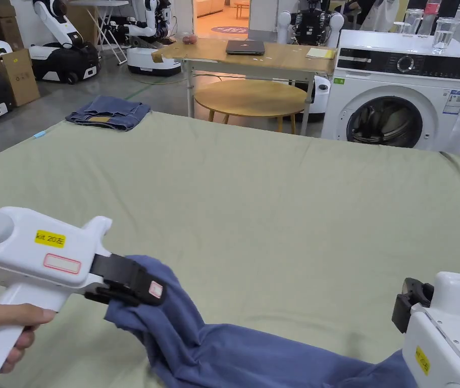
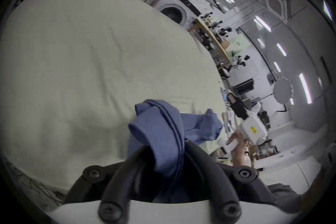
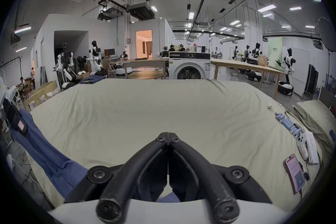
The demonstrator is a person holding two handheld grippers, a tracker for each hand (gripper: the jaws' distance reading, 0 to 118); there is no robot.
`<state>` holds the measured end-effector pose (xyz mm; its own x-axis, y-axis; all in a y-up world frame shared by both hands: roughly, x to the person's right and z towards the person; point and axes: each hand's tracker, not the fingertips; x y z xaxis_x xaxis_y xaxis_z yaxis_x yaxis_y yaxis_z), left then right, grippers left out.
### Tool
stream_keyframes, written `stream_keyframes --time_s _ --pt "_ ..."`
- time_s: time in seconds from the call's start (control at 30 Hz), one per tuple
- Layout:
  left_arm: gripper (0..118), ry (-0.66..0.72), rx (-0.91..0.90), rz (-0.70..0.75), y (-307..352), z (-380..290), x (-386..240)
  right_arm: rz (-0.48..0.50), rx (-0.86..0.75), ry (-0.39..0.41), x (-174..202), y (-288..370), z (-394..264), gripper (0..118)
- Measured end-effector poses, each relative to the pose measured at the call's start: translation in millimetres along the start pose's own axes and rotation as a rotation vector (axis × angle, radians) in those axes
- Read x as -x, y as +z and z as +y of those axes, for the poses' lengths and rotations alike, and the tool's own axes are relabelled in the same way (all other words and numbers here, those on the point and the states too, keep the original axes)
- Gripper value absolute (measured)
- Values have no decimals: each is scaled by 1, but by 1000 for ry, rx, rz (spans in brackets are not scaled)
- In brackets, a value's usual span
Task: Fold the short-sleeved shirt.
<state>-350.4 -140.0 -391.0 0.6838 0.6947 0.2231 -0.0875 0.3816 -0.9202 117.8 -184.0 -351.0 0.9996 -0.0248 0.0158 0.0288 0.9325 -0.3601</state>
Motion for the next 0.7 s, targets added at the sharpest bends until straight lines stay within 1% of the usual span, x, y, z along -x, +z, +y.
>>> stream_keyframes --time_s 0.1,0.2,0.3,0.5,0.57,0.67,0.7 --pt "6 32 27 -46 -31 3 -11 -3 10 -11 -4 1 -3 0" --pt "6 19 84 -37 -69 2 -24 -7 21 -19 -7 2 -6 0" --pt "6 24 157 5 -108 -1 -31 -15 30 -19 -11 4 -8 0" --pt "7 36 244 162 -180 -10 -32 -34 43 -28 -19 6 -12 0" --pt "9 21 249 212 -198 -14 -32 -37 50 -32 -21 6 -13 0" --pt "12 12 268 233 -210 -22 -40 -42 58 -31 -22 8 -15 0" --pt "15 10 267 235 -210 -23 -41 -42 60 -31 -23 8 -15 0"
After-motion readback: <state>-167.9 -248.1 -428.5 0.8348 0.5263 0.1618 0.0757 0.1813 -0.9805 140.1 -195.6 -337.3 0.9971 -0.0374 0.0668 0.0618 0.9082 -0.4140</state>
